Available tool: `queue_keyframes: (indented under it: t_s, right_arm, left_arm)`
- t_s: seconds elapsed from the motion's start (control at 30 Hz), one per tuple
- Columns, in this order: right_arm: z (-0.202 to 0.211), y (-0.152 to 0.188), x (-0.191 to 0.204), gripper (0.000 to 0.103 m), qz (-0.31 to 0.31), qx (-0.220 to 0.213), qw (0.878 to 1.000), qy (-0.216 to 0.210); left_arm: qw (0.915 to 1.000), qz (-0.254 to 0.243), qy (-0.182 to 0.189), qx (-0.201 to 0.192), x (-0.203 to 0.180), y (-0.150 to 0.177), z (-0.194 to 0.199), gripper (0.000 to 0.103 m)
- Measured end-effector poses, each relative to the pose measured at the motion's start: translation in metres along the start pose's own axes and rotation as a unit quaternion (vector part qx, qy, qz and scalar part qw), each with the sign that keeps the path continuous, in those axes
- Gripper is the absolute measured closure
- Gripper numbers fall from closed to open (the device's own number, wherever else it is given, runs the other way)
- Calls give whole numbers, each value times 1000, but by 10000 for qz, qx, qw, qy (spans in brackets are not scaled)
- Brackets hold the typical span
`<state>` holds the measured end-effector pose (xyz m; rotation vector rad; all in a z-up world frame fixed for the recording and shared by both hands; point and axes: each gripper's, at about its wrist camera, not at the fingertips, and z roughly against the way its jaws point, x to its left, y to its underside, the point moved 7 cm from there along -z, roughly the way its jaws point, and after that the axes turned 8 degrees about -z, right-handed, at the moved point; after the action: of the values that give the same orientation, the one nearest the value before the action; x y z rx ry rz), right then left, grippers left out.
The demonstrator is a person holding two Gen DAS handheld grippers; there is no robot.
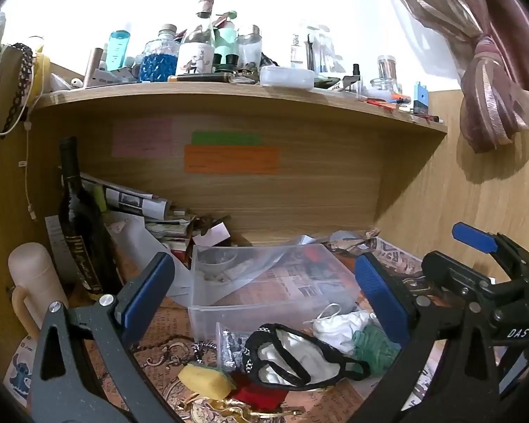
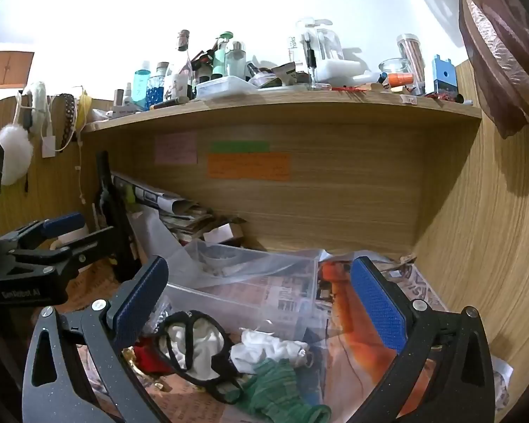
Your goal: Organize soft objects
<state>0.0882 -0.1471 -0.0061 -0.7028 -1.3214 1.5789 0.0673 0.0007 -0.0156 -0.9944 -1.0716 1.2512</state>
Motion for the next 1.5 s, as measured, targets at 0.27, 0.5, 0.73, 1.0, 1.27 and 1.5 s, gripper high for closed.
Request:
queue_keyframes:
  t_s: [0.27, 0.5, 0.73, 1.0, 1.27, 1.5]
  right_arm:
    - [-1, -1, 1, 0, -14, 3, 10000, 10]
    - [-6, 3, 4, 0, 0, 13, 10000, -9]
    - [-2, 1, 1, 0, -67, -1, 10000, -55]
    - [-4, 2, 2, 0, -86, 8, 9999, -67]
    - [-4, 2, 1, 0, -110, 1, 9999, -77]
    - [-5, 1, 2, 0, -122, 1, 9999, -76]
  left_arm:
    - [9999, 36, -123, -40, -9, -2, 2, 0]
    - [10000, 4, -23, -39, -1, -3, 1, 0]
    - [9999, -72, -66, -68, -4, -4, 2, 0]
    - [9999, -89, -67, -87, -5, -5, 2, 0]
    - [9999, -97, -68, -92, -5, -5, 2, 0]
    - [9999, -100, -68, -93, -5, -5, 1, 0]
